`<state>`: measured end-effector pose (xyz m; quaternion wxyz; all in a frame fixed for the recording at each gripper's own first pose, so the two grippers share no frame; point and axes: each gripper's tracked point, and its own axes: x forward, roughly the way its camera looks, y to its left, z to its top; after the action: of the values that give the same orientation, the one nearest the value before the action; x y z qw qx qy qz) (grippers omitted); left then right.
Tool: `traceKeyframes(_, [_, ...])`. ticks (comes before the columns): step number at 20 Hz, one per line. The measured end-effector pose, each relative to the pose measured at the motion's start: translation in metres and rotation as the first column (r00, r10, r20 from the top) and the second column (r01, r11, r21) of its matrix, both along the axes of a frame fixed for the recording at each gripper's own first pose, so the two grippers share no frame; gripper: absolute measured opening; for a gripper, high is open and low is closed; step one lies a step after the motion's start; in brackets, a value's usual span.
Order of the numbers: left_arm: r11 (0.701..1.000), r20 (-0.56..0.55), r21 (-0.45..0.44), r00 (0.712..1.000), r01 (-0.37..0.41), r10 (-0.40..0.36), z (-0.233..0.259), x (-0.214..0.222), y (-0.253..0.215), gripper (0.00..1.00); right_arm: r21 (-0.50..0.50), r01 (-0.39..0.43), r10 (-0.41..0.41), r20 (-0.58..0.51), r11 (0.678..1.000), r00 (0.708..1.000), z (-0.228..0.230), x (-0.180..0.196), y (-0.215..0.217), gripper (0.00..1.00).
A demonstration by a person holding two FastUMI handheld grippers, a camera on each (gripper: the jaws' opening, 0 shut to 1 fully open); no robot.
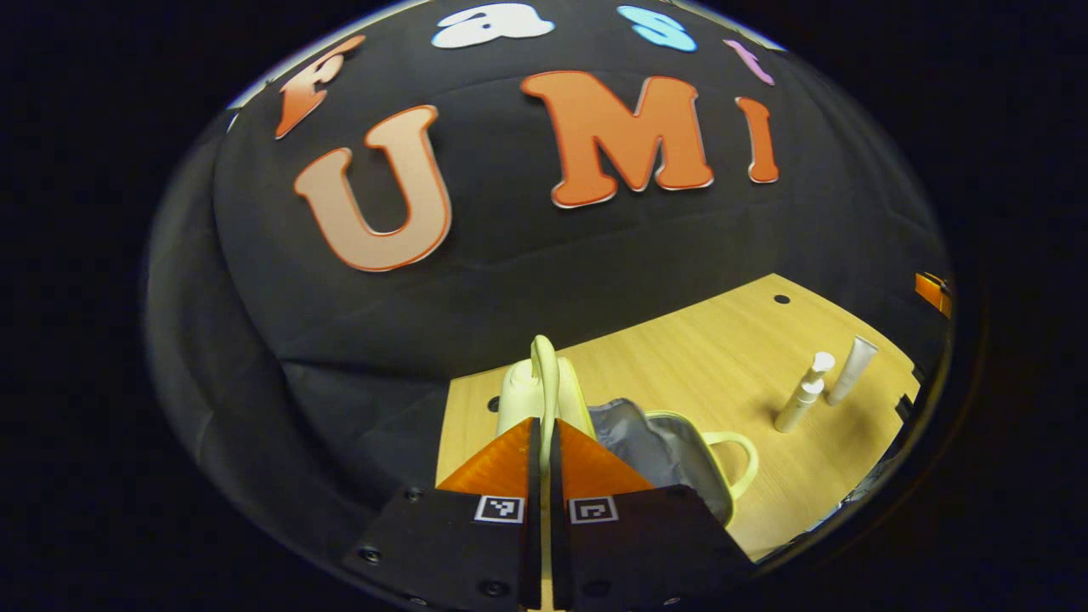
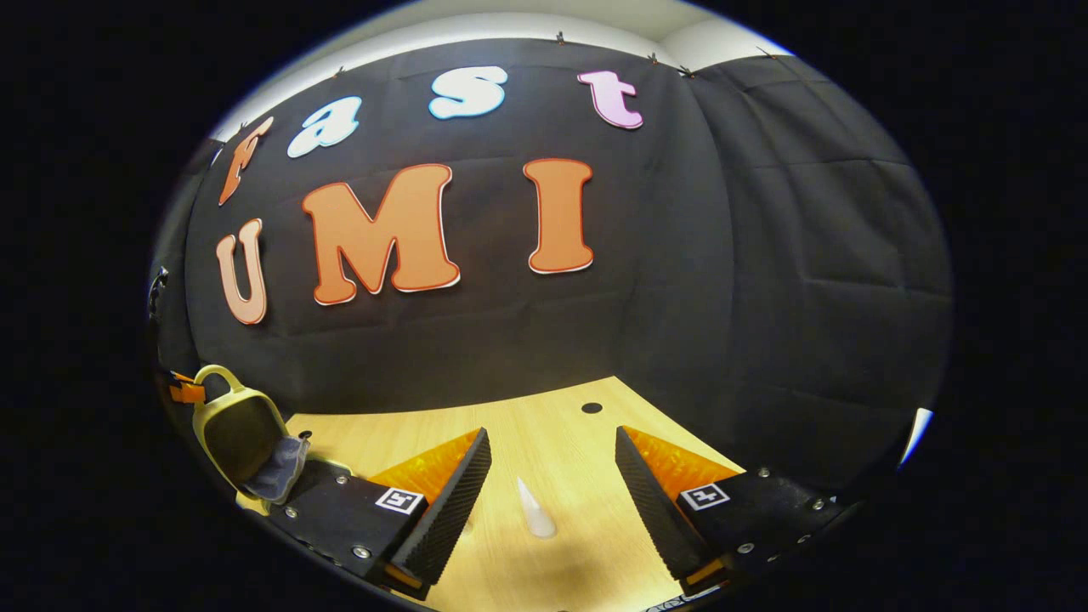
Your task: First open the suitcase, pack the skin care products into it, and then close the suitcase.
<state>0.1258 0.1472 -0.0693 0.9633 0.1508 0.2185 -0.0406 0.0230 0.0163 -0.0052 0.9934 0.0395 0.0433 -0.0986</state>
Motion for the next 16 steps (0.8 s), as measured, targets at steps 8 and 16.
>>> traceKeyframes(8, [0.977, -0.113, -0.127, 0.981, -0.170, 0.156, -0.111, 0.007, 0.175, 0.05, -0.021, 0.043, -0.043, 0.018, 0.999, 0.999, 0.025, -0.024, 0.066, 0.94])
traceKeyframes(16, [0.903, -0.313, -0.332, 0.935, -0.274, 0.168, -0.276, -0.001, 0.236, 0.05, 0.004, 0.091, -0.091, -0.001, 0.996, 0.996, 0.026, -0.035, 0.101, 0.94])
